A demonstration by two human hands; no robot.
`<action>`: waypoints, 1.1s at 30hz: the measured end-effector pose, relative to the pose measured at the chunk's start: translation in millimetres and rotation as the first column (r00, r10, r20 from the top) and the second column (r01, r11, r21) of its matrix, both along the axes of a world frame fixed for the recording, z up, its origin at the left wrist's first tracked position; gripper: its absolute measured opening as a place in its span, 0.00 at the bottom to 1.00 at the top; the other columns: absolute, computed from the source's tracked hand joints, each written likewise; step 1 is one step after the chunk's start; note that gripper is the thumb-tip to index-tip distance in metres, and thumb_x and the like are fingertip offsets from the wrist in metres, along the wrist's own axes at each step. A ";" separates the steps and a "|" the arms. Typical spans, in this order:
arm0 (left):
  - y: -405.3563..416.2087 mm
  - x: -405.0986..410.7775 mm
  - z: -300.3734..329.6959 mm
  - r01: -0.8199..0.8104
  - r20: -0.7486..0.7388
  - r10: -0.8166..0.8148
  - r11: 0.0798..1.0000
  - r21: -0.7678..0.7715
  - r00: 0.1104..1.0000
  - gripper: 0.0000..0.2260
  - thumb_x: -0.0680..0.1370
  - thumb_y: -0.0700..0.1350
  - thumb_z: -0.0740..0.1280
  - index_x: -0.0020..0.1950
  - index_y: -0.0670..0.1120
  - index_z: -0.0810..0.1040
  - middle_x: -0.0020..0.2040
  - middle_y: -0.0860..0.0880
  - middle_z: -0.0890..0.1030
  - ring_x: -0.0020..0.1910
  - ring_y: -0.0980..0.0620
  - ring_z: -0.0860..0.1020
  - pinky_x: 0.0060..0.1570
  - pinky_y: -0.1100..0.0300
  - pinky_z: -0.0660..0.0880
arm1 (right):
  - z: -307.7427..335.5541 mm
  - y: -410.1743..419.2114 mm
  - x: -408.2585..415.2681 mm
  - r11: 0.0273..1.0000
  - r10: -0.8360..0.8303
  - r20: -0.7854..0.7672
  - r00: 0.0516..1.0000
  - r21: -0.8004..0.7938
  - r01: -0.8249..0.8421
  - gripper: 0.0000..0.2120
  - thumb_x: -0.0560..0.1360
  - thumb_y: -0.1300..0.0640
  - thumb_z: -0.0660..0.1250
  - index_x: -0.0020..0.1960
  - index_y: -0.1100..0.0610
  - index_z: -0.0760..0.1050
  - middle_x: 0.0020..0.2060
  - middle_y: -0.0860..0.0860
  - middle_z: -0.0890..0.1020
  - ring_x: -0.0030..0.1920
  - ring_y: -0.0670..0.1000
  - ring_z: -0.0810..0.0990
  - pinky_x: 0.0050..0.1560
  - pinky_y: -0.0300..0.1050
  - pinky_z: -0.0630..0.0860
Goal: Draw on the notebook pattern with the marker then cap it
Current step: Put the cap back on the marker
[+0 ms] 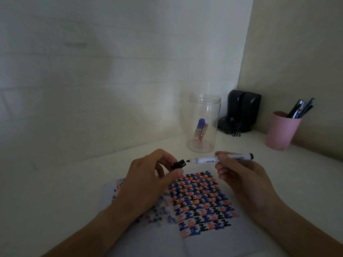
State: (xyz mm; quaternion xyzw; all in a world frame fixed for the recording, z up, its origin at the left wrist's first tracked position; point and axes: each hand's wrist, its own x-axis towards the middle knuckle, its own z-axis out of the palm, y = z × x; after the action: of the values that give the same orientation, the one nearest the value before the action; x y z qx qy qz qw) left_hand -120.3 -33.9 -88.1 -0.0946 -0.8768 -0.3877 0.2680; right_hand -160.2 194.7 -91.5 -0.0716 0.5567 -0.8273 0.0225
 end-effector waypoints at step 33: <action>11.1 14.8 12.5 0.275 0.016 -0.293 0.913 0.302 0.956 0.06 0.76 0.47 0.69 0.47 0.47 0.84 0.34 0.50 0.85 0.30 0.52 0.83 0.36 0.64 0.78 | 14.8 -3.7 18.4 0.989 0.127 -0.056 0.990 -0.067 -0.131 0.11 0.72 0.59 0.67 0.44 0.63 0.87 0.45 0.62 0.88 0.46 0.59 0.88 0.46 0.43 0.84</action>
State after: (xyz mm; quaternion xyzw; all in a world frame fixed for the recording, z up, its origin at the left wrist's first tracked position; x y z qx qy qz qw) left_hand -105.5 -22.8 -75.6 -0.1679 -0.7935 -0.5521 0.1932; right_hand -141.8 191.0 -76.7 -0.1295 0.5219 -0.8410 0.0592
